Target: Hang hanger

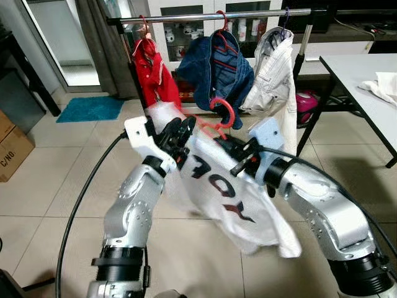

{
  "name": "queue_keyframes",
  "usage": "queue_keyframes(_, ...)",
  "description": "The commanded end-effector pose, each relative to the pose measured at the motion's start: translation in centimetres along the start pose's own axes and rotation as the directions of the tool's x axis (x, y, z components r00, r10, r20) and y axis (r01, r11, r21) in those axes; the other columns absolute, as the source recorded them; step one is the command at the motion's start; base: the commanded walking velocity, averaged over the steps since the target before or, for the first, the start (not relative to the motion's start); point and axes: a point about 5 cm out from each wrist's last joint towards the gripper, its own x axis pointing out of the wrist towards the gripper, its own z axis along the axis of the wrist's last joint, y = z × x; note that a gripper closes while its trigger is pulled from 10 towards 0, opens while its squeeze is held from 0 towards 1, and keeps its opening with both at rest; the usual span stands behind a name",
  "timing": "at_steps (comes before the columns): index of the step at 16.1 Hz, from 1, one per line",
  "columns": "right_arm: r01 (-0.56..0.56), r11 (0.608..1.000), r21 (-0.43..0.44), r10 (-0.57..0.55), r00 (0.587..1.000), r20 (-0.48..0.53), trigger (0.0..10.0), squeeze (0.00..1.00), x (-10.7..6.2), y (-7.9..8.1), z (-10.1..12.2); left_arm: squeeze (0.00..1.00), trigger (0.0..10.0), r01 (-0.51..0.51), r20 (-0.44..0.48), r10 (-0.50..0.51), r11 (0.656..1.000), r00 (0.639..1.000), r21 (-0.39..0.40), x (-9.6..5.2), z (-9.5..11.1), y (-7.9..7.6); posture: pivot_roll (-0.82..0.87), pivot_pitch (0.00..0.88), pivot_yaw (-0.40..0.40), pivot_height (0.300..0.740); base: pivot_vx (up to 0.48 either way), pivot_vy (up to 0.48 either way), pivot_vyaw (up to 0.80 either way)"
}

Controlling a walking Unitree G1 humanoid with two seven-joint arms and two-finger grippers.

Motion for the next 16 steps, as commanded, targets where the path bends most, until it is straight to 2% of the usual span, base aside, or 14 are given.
queue_keyframes(1,0.004,1.0,-0.026,-0.003,0.998,0.058,10.0,0.0,0.1,-0.2,1.3,1.0,10.0,0.005,0.001,-0.005,0.997,1.0,0.08,-0.2,0.4,0.1,-0.1,0.0,0.126,0.74,0.0,0.0,0.0)
queue_keyframes(2,0.009,0.999,-0.03,-0.008,0.998,0.057,10.0,0.0,0.1,-0.3,1.3,1.0,10.0,0.017,-0.032,-0.009,0.971,0.999,0.237,-0.2,0.2,0.2,-0.1,0.0,0.125,0.74,0.0,0.0,0.0)
queue_keyframes(3,0.012,0.999,-0.033,-0.01,0.998,0.057,10.0,0.0,0.1,-0.4,1.3,1.0,10.0,0.041,-0.052,-0.026,0.954,0.998,0.297,-0.3,-0.1,0.1,-0.1,0.0,0.123,0.74,0.0,0.0,0.0)
queue_keyframes(4,0.02,0.998,-0.057,-0.017,0.999,0.05,10.0,0.0,0.2,-0.6,1.4,1.0,10.0,0.051,-0.038,-0.046,0.99,0.998,0.134,-0.3,-0.2,-0.2,-0.1,0.0,0.125,0.74,0.0,0.0,0.0)
queue_keyframes(5,0.02,0.998,-0.06,-0.017,0.999,0.05,10.0,0.0,0.2,-0.6,1.4,1.0,10.0,0.048,-0.012,-0.047,0.996,0.999,0.074,-0.3,0.1,-0.3,-0.1,0.0,0.125,0.74,0.0,0.0,0.0)
queue_keyframes(6,0.02,0.998,-0.061,-0.017,0.999,0.051,10.0,0.0,0.2,-0.6,1.4,1.0,10.0,0.013,0.016,-0.014,0.999,1.0,0.047,-0.2,0.4,0.0,-0.1,0.0,0.125,0.74,0.0,0.0,0.0)
queue_keyframes(8,0.015,0.998,-0.059,-0.012,0.999,0.053,10.0,0.0,0.2,-0.7,1.4,1.0,10.0,-0.021,-0.018,0.024,0.99,1.0,0.139,0.0,0.1,0.7,-0.1,0.0,0.125,0.74,0.0,0.0,0.0)
queue_keyframes(9,0.006,0.998,-0.057,-0.003,0.998,0.057,10.0,0.0,0.2,-0.6,1.5,0.07,10.0,-0.009,-0.033,0.014,0.987,0.999,0.159,0.2,0.1,0.7,-0.1,0.0,0.125,0.74,0.0,0.0,0.0)
queue_keyframes(10,-0.006,0.998,-0.059,0.009,0.998,0.057,10.0,0.0,0.2,-0.5,1.5,0.0,10.0,-0.001,-0.035,0.007,0.987,0.999,0.158,0.5,0.2,0.7,-0.1,0.0,0.126,0.74,0.0,0.0,0.0)
queue_keyframes(13,-0.039,0.997,-0.068,0.042,0.998,0.052,10.0,0.0,0.0,-0.3,1.5,0.0,10.0,0.022,-0.046,-0.014,0.985,0.999,0.172,1.3,0.6,0.7,-0.11,0.0,0.129,0.74,0.0,0.0,0.0)
queue_keyframes(14,-0.048,0.996,-0.07,0.051,0.997,0.053,10.0,0.0,0.0,-0.3,1.6,0.0,7.5,0.001,-0.053,0.009,0.984,0.999,0.18,1.5,0.6,1.1,-0.11,0.0,0.131,0.74,0.0,0.0,0.0)
queue_keyframes(15,-0.052,0.996,-0.07,0.056,0.997,0.054,10.0,0.0,0.0,-0.2,1.6,0.0,7.5,-0.012,-0.054,0.023,0.983,0.998,0.182,1.5,0.5,1.3,-0.11,0.0,0.131,0.74,0.0,0.0,0.0)
queue_keyframes(16,-0.074,0.995,-0.06,0.078,0.995,0.057,10.0,0.0,-0.1,0.0,1.6,0.0,0.0,-0.019,-0.055,0.029,0.984,0.998,0.177,1.6,0.5,1.5,-0.11,0.0,0.138,0.74,0.0,0.0,0.0)
